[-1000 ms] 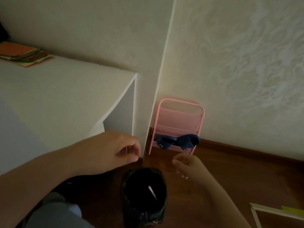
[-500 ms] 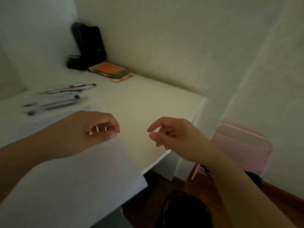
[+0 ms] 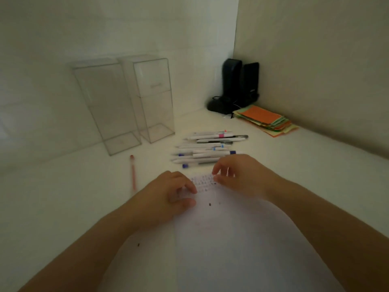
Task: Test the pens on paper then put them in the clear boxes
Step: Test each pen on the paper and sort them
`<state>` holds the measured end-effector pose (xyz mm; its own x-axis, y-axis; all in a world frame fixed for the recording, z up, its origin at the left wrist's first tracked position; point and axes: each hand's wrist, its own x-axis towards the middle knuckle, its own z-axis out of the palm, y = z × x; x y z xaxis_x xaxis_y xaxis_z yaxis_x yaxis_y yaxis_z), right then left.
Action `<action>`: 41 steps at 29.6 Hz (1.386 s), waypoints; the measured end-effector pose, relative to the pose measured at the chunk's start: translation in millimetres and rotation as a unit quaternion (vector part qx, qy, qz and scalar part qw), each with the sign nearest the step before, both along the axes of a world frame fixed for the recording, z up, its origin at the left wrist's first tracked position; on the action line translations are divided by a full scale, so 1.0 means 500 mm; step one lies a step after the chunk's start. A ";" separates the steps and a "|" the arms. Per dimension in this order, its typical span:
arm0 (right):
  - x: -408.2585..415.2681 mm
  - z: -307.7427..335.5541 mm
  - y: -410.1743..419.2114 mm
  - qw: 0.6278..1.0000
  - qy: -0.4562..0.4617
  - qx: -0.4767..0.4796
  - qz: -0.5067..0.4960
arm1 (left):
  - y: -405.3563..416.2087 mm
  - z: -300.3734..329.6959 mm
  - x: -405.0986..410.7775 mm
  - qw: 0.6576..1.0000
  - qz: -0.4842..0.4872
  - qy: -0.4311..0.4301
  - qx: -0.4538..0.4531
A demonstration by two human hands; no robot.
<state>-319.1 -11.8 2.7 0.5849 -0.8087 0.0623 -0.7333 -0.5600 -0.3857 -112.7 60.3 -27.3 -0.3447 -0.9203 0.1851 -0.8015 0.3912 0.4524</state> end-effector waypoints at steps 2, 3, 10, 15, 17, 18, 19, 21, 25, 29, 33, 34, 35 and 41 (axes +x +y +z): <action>0.024 -0.016 -0.028 0.998 0.030 -0.058 -0.007 | -0.015 -0.010 -0.003 1.000 -0.001 0.002 -0.013; 0.034 -0.023 -0.037 0.996 0.038 -0.080 -0.011 | -0.022 -0.014 -0.008 1.000 -0.004 0.004 -0.021; 0.046 -0.056 -0.061 0.971 0.088 -0.218 0.035 | -0.034 -0.037 -0.024 0.998 -0.010 -0.048 -0.030; 0.035 -0.056 -0.042 0.961 0.070 -0.258 0.069 | -0.028 -0.042 -0.021 0.998 -0.024 -0.051 -0.027; 0.028 -0.032 -0.013 0.974 -0.031 -0.220 0.040 | -0.024 -0.038 -0.017 0.997 -0.020 -0.061 -0.039; 0.024 -0.015 0.005 0.978 -0.129 -0.161 -0.001 | -0.023 -0.035 -0.017 0.997 -0.019 -0.058 -0.048; 0.016 -0.010 0.016 0.968 -0.237 -0.073 -0.044 | -0.022 -0.034 -0.018 0.996 -0.020 -0.055 -0.067; 0.002 -0.001 0.046 0.909 -0.395 0.113 -0.063 | -0.014 -0.029 -0.026 0.993 -0.018 -0.032 -0.114; -0.001 -0.017 0.077 0.803 -0.527 0.274 -0.049 | 0.006 -0.021 -0.048 0.994 -0.007 0.050 -0.097; 0.010 -0.024 0.068 0.787 -0.524 0.323 -0.035 | -0.002 -0.030 -0.055 0.993 0.008 0.052 -0.104; 0.016 -0.041 0.067 0.847 -0.433 0.308 -0.036 | -0.007 -0.039 -0.055 0.994 -0.026 0.044 -0.097; 0.017 -0.042 0.069 0.845 -0.432 0.314 -0.022 | -0.006 -0.038 -0.058 0.994 -0.035 0.031 -0.097; 0.017 -0.042 0.070 0.842 -0.434 0.321 -0.011 | -0.005 -0.036 -0.060 0.994 -0.043 0.023 -0.096; 0.004 -0.035 0.071 0.845 -0.426 0.322 0.018 | 0.002 -0.020 -0.066 0.995 -0.066 0.030 -0.067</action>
<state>-317.2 23.9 -14.8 0.5749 -0.8177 0.0279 -0.0221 -0.0496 -0.9985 -146.0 61.3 -37.3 -0.4459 -0.8333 0.3268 -0.7115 0.5515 0.4355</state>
